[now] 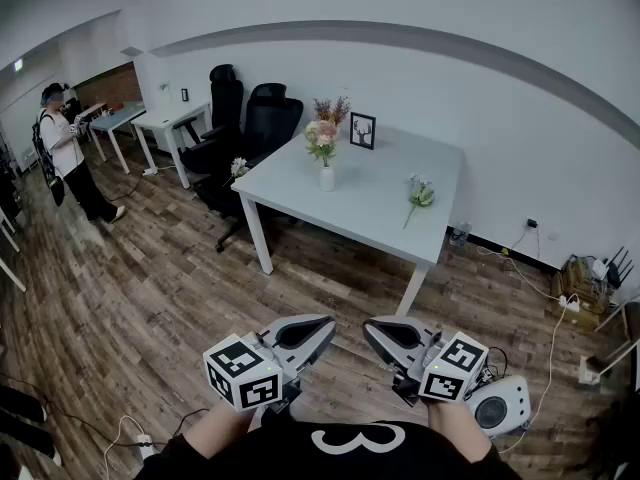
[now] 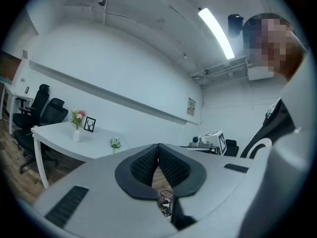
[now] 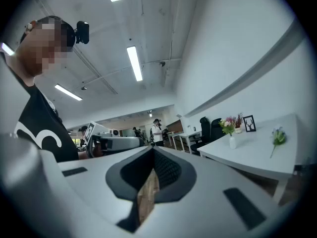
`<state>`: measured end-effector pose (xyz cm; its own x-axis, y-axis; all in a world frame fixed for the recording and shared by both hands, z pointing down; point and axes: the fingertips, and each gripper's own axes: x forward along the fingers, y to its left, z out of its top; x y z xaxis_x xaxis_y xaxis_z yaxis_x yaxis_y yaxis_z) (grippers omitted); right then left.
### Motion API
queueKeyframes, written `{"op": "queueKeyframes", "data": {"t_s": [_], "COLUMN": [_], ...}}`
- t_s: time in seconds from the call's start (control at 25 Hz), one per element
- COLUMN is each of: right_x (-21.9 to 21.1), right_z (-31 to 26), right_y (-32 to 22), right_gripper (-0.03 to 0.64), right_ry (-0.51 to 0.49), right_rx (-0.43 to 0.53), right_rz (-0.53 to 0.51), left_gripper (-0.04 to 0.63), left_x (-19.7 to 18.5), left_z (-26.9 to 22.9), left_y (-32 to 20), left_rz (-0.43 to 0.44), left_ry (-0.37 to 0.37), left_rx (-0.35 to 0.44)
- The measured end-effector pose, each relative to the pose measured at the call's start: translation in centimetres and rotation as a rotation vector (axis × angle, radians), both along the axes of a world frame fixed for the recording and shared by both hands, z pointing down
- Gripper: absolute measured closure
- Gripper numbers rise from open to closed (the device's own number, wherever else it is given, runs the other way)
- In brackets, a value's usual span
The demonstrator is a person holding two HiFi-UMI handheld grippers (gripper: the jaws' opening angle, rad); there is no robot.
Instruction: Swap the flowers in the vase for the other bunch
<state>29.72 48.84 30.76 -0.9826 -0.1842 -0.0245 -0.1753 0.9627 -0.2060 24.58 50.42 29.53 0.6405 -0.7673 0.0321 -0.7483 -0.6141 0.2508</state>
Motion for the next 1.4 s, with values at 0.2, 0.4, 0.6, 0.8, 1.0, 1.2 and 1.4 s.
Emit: {"op": "queueKeyframes", "data": {"t_s": [0.2, 0.4, 0.6, 0.8, 1.0, 1.2, 1.4], "right_x": [-0.6, -1.0, -1.2, -2.0, -4.3, -7.8, -12.1], "right_z": [-0.1, -0.9, -1.1, -0.4, 2.2, 4.0, 5.9], "right_y": [0.0, 0.2, 0.6, 0.4, -1.4, -4.9, -11.1], "right_gripper": [0.609, 0.609, 0.609, 0.607, 0.607, 0.607, 0.607], "right_ry": [0.003, -0.009, -0.020, -0.045, -0.022, 0.002, -0.001], "right_rx": [0.024, 0.034, 0.019, -0.002, -0.070, -0.109, -0.166], "right_rz": [-0.001, -0.003, -0.024, -0.028, -0.041, -0.025, 0.021], "left_gripper": [0.583, 0.584, 0.584, 0.584, 0.583, 0.583, 0.583], "left_x": [-1.2, -1.6, -1.3, -1.9, -4.6, -8.8, -14.6], "left_z": [-0.1, -0.6, -0.6, 0.1, 2.3, 4.6, 7.0], "left_y": [-0.2, 0.2, 0.5, 0.4, -0.6, -3.8, -9.7], "left_rz": [-0.026, -0.035, -0.030, -0.024, -0.051, -0.065, -0.074], "left_ry": [0.025, 0.024, -0.003, 0.001, 0.017, 0.062, 0.102], "left_rx": [0.007, 0.009, 0.009, -0.008, -0.035, -0.088, -0.140]}}
